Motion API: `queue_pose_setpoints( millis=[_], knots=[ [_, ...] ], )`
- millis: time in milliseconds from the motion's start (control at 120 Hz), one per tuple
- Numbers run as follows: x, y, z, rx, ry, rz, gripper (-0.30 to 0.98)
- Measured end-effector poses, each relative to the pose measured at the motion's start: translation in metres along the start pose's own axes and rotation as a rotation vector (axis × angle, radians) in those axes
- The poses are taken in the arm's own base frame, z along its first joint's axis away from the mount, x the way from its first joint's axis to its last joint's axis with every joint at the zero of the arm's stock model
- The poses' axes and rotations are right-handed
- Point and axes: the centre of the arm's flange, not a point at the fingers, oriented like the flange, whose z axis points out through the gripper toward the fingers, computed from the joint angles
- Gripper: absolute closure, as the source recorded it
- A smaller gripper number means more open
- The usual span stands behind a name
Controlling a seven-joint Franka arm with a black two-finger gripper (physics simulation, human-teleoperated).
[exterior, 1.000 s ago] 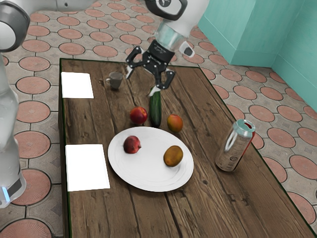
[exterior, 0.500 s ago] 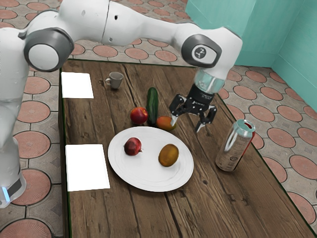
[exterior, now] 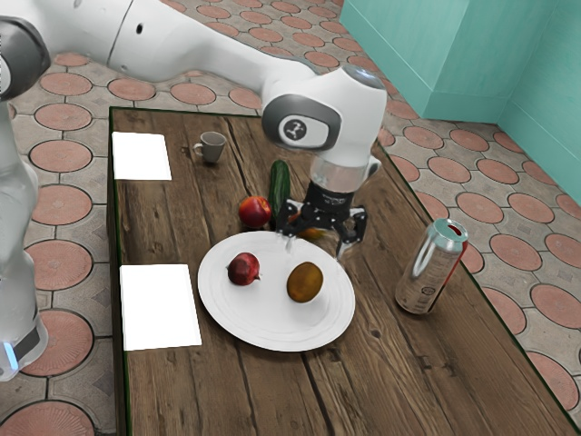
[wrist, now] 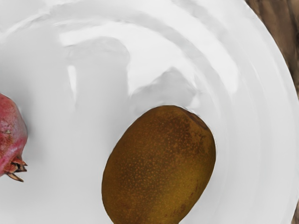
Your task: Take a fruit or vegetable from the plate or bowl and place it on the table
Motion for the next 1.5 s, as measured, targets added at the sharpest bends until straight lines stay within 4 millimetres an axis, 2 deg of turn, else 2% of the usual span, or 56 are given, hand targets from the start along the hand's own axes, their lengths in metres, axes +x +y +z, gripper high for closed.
queue_pose_setpoints(
  millis=[92,142,300,358,408,492,583,717,992,1500],
  knots=[
    [0.054,-0.008,-0.004,-0.017,0.017,-0.056,0.00],
    [0.068,-0.013,-0.005,-0.022,0.029,-0.059,0.00],
    [0.052,-0.017,0.002,-0.018,0.048,0.029,0.00],
    [0.052,-0.024,0.007,-0.008,0.055,0.045,0.00],
    [0.040,-0.033,0.008,-0.007,0.067,0.080,0.00],
    [0.034,-0.035,0.014,-0.002,0.074,0.119,0.00],
    [0.035,-0.029,0.028,0.014,0.068,0.144,0.00],
    [0.035,-0.028,0.037,0.015,0.065,0.173,0.00],
    [0.045,-0.026,0.047,0.017,0.058,0.200,0.00],
    [0.053,-0.009,0.081,0.028,0.035,0.238,0.00]
  ],
)
